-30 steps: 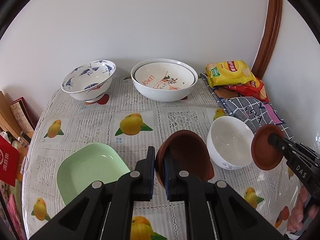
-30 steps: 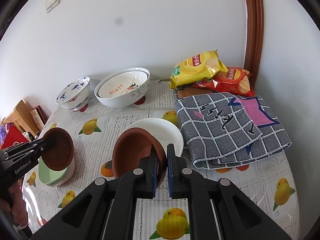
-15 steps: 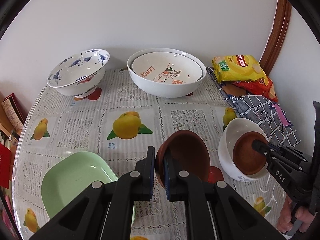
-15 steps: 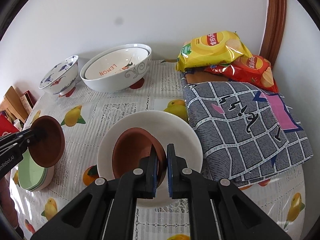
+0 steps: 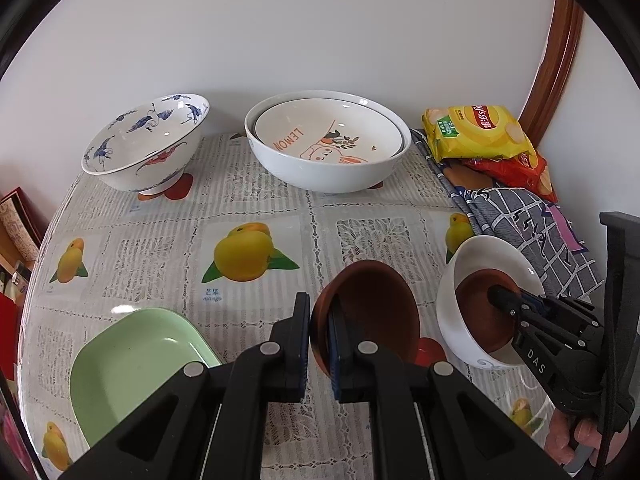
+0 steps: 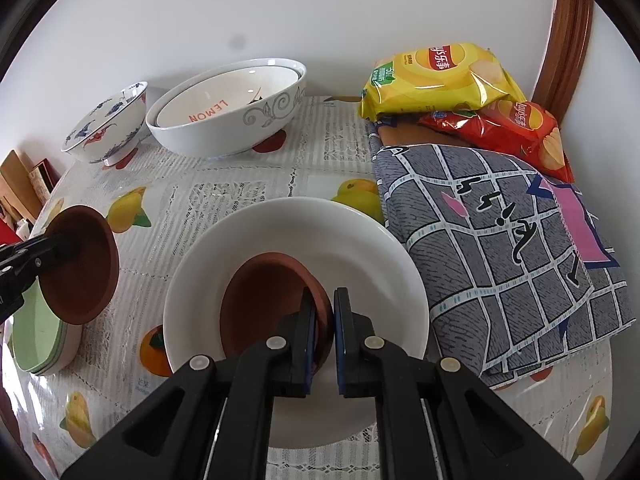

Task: Organize plates and bowls
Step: 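Lower the right tool's terracotta bowl into the white swirl bowl while the left tool holds its bowl, then open the right tool to release the terracotta bowl inside the white bowl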

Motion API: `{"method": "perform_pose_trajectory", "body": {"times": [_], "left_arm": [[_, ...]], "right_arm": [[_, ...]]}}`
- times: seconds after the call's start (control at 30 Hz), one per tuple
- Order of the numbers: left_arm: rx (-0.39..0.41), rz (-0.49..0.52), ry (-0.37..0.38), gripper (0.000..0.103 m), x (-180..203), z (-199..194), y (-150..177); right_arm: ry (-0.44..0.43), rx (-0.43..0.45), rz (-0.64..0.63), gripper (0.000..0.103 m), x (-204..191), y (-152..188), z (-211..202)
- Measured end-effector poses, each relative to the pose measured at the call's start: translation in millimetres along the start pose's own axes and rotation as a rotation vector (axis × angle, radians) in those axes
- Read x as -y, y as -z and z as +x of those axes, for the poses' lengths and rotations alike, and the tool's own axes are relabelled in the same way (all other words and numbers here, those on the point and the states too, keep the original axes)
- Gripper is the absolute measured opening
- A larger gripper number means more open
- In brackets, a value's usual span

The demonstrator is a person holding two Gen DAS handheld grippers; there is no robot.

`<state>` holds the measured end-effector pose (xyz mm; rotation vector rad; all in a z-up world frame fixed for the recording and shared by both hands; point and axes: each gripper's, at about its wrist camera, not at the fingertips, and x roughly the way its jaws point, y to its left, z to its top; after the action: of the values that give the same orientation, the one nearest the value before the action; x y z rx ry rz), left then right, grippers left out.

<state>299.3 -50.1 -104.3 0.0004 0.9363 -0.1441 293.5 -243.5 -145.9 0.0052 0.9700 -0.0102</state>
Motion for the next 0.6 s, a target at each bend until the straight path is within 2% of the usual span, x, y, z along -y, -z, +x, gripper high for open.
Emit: {"method": "perform_pose_trajectory", "body": {"times": [0.43, 0.6], "left_arm": [[-0.003, -0.002, -0.020, 0.009, 0, 0, 1], [-0.004, 0.000, -0.031, 0.009, -3, -3, 4]], "right_arm": [[0.100, -0.021, -0.102, 0.015, -14, 2, 10], [0.121, -0.026, -0.098, 0.017, -13, 0, 11]]}}
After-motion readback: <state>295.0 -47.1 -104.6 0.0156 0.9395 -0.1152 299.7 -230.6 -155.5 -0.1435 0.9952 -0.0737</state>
